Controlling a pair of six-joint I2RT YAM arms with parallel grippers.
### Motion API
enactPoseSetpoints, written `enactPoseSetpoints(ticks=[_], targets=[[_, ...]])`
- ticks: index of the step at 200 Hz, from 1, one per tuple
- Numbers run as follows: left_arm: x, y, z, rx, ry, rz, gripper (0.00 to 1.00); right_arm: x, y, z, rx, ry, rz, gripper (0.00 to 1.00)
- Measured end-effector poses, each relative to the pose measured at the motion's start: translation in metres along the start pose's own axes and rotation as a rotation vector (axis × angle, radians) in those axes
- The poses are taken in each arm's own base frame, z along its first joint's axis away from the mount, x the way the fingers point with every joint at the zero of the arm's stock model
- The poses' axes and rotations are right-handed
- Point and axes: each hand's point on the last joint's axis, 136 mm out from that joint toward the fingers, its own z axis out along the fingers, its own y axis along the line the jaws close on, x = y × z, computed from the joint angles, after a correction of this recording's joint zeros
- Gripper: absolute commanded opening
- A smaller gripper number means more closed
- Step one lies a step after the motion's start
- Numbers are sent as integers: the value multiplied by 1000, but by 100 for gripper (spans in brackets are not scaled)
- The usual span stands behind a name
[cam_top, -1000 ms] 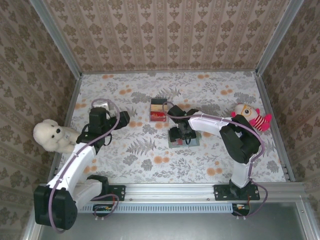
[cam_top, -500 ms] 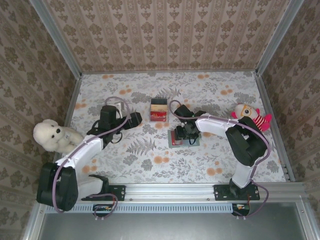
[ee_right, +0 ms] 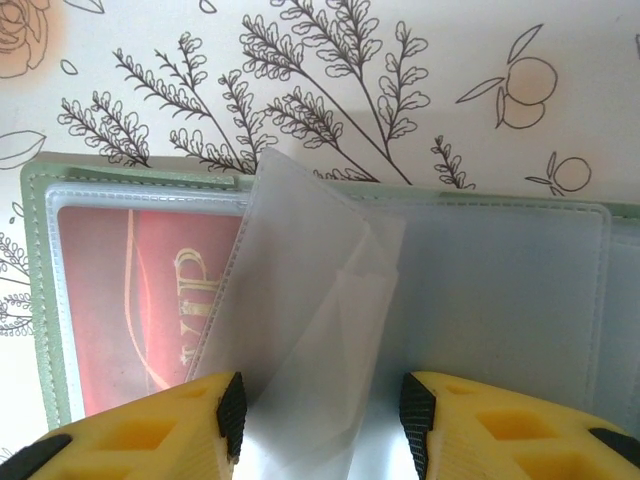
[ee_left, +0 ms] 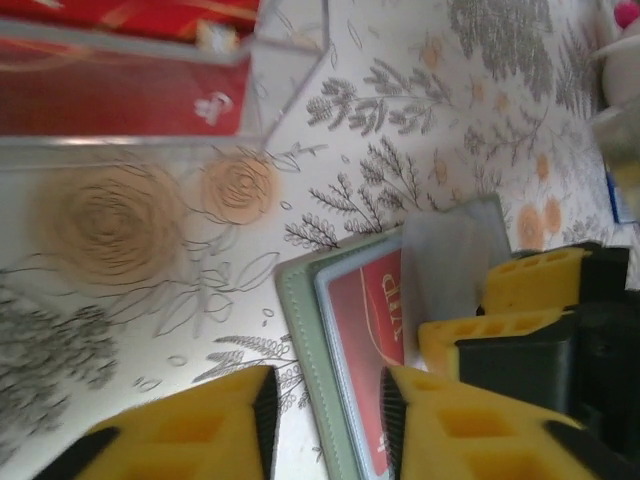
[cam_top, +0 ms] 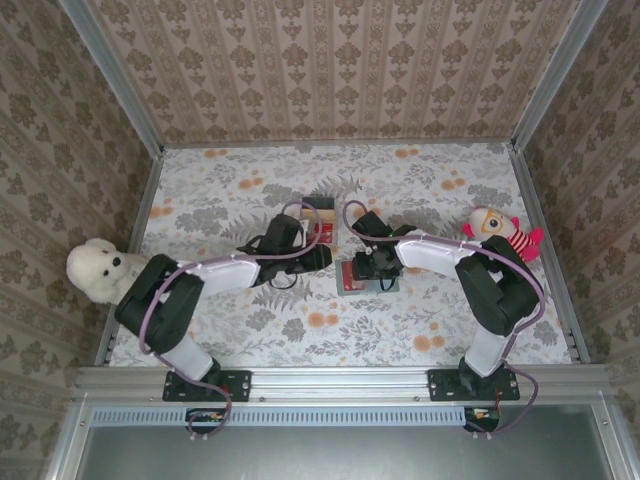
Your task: Take the credit cards out of the card holder
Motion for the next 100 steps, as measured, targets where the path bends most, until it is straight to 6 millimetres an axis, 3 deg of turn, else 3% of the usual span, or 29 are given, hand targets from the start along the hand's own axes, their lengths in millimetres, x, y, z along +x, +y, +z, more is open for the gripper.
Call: enactPoseSetpoints(ticks=[38, 100], targets=[[15, 0, 29, 20, 61, -54, 14, -1, 0, 0, -4, -8, 9, 46], [19, -16, 42, 54, 76, -48, 5, -1, 0, 0, -4, -10, 20, 46]])
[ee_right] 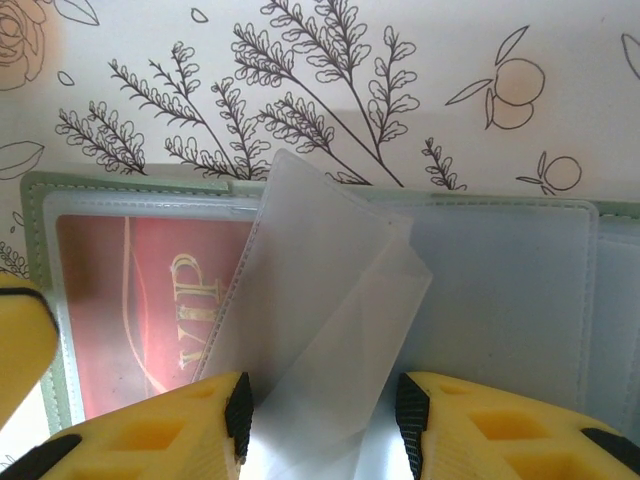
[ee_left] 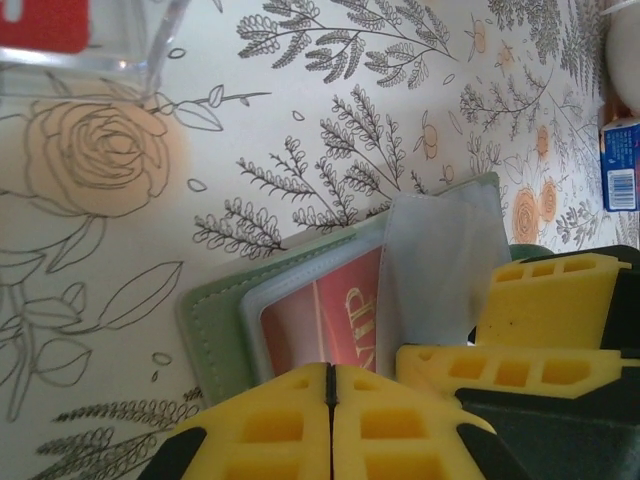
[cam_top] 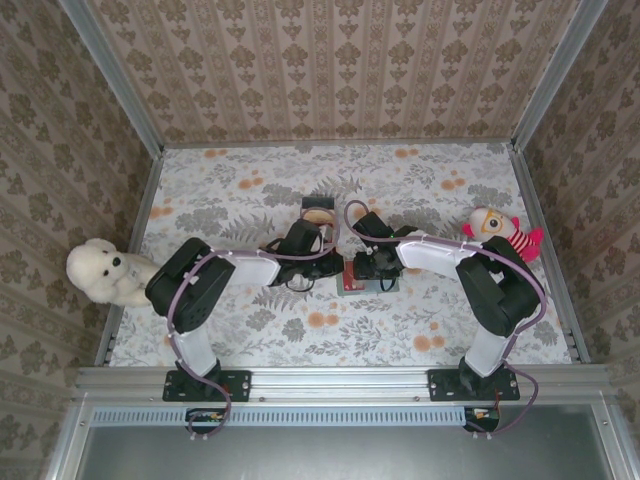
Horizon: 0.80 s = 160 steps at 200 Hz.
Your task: Take the credit cards out of the card holder
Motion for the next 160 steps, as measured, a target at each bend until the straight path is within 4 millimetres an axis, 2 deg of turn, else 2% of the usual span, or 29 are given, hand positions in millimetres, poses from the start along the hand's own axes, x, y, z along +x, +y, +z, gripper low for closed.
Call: enactPoseSetpoints(ticks=[34, 84, 124, 160], targets=[[4, 6, 7, -14, 16, -12, 0, 0, 0, -1, -2, -9, 18, 46], [5, 7, 8, -30, 17, -7, 0, -3, -7, -4, 26, -44, 43, 49], [6, 6, 9, -29, 20, 1, 0, -2, -33, -10, 159, -67, 65, 53], [7, 6, 9, -28, 21, 5, 0, -5, -63, -36, 280, -122, 131, 55]])
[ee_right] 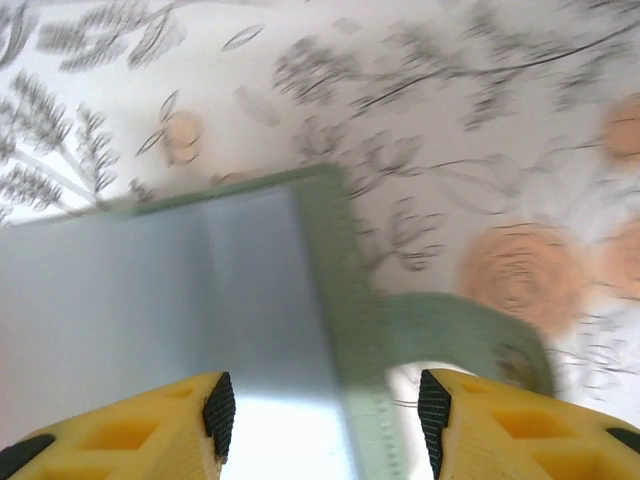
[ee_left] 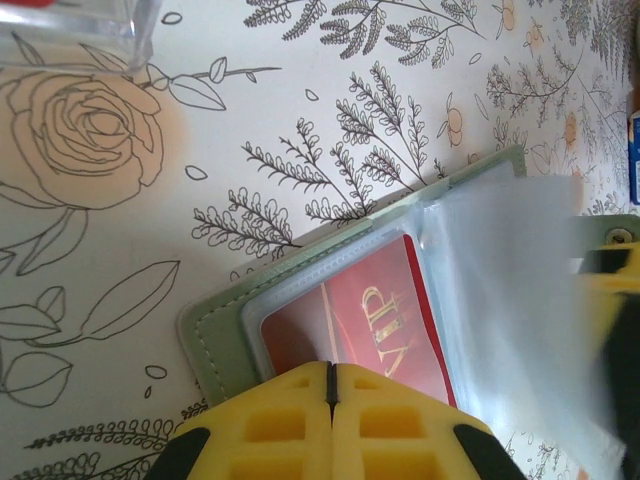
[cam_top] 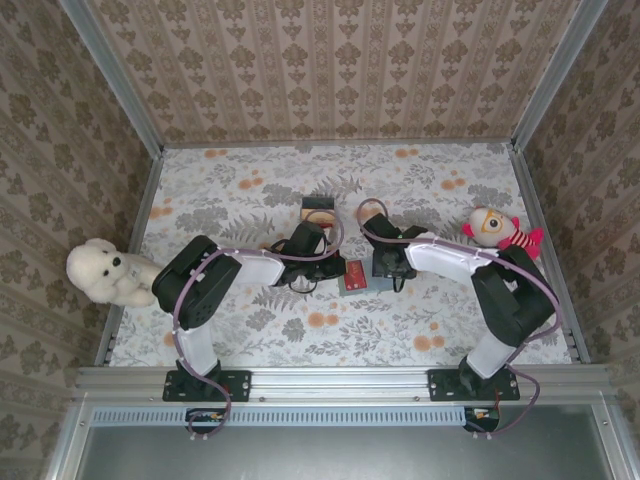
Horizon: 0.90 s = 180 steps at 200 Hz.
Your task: Take the credit cards out of the card holder
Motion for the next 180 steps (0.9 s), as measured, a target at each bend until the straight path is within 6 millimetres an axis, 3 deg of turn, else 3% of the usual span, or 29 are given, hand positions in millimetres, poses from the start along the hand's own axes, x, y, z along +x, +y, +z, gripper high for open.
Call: enactPoseSetpoints(ticks=[44, 77, 125, 180], targets=[[0, -1, 2, 4, 7, 2, 0, -19, -25, -41, 5, -120, 91, 52], [0, -2, 2, 9, 11, 6, 0, -30, -6, -74, -165, -176, 67, 45], [2, -8, 3, 31, 34, 25, 0, -22, 28, -73, -326, -103, 15, 42], [4, -31, 5, 63, 68, 99, 4, -21, 35, -73, -371, -92, 36, 40]])
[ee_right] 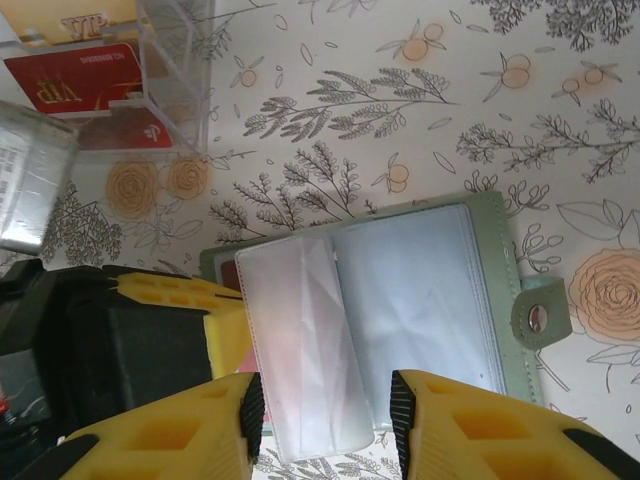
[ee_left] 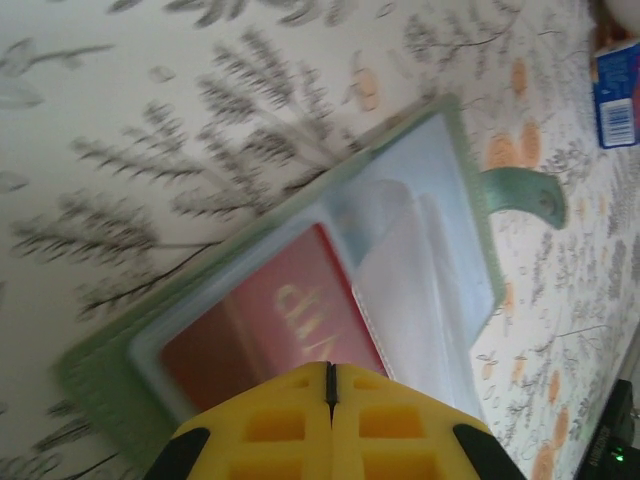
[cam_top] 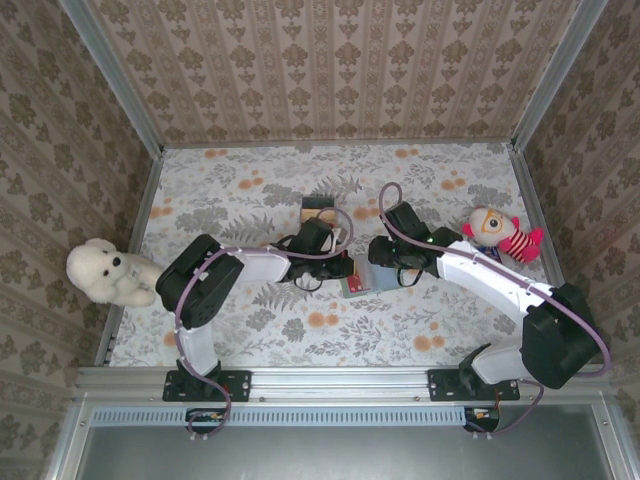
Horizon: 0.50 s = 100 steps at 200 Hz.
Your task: Take the credit cards out of the card holder
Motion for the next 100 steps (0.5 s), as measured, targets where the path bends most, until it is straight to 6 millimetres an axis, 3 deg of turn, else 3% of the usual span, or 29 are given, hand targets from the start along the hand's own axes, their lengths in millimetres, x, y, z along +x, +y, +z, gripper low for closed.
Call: enactPoseSetpoints(ticks=[50, 100], targets=[[-18, -34, 12, 63, -9, 77, 8, 12, -25, 6, 49, 21, 78, 37], [-20, -28, 44, 46, 39, 64, 6, 16, -43, -5, 58, -15, 132, 36]])
